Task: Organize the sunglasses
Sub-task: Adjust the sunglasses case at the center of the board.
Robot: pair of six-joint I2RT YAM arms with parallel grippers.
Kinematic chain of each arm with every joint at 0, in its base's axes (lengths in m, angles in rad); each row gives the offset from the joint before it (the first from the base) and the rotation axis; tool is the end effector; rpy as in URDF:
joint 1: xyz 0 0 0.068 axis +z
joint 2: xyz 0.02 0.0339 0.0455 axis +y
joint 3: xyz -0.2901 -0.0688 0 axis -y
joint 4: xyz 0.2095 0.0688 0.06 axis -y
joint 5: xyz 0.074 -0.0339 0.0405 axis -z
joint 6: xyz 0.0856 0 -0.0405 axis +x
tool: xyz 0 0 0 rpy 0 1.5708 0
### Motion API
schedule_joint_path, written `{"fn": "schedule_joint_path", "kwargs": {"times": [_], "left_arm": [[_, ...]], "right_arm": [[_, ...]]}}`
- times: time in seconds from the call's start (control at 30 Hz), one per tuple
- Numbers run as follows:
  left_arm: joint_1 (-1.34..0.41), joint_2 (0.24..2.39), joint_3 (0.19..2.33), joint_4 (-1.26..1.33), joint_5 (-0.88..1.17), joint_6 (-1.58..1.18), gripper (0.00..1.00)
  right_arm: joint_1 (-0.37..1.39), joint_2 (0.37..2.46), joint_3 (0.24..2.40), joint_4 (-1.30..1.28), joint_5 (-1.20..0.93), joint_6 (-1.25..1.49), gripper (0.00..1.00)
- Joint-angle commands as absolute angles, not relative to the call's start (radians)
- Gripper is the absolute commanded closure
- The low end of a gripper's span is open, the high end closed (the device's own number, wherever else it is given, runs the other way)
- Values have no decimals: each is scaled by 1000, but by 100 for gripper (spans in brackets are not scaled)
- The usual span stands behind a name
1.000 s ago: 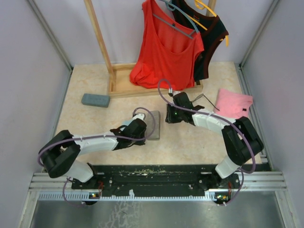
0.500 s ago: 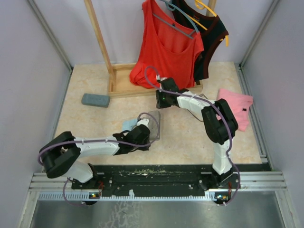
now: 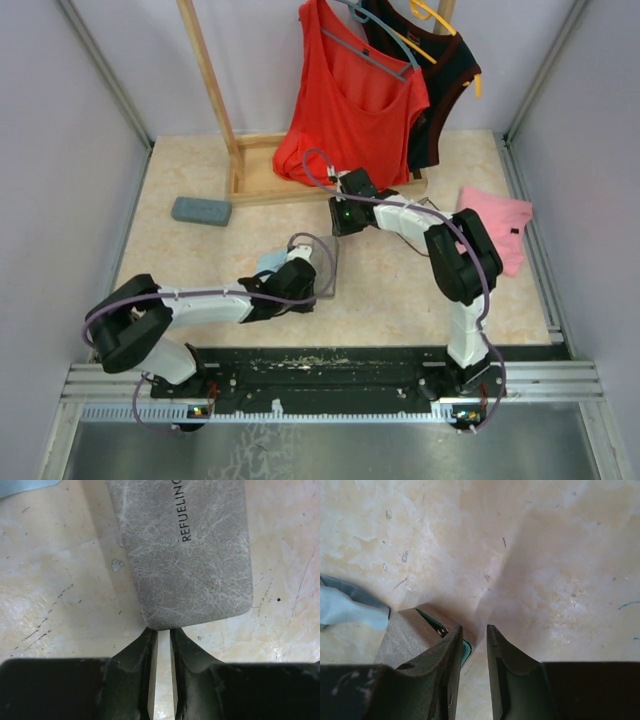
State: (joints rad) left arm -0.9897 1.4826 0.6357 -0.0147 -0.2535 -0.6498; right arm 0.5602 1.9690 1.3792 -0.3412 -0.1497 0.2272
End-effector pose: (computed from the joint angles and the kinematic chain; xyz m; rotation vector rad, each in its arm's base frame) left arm 0.1718 -0.2225 0.1662 0.2996 2.4273 -0.4487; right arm 0.3615 0.2418 0.1870 -0.4872 2.5150 0.5028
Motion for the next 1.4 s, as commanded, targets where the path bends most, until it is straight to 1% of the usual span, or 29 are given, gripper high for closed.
{"fn": "schedule_joint_path", "kwargs": {"times": [0.0, 0.23, 0.37, 0.63, 0.8, 0.9, 1.1, 1.23, 1.37], "left_arm": [[-952, 1483, 640, -60, -275, -621, 78], [-906, 1457, 632, -67, -270, -595, 78], [-875, 1457, 642, -66, -266, -573, 78], [-819, 1472, 694, -71, -267, -529, 77], [-789, 1493, 735, -70, -269, -500, 77], [-772, 1496, 751, -79, -283, -490, 77], [-749, 1450, 730, -87, -279, -487, 76], [-747, 1443, 719, -90, -266, -484, 76], [-747, 1454, 707, -78, -247, -484, 76]], "right_arm": [[579, 1870, 1322, -341, -216, 215, 73], [602, 1767, 1202, -332, -220, 229, 73], [621, 1689, 1091, -315, -219, 254, 73], [639, 1468, 840, -264, -210, 361, 73], [652, 1369, 743, -259, -249, 403, 73], [652, 1285, 707, -296, -178, 439, 73], [651, 1126, 641, -286, 67, 567, 73], [651, 1126, 601, -242, 117, 620, 75], [650, 1165, 562, -177, 64, 648, 77]]}}
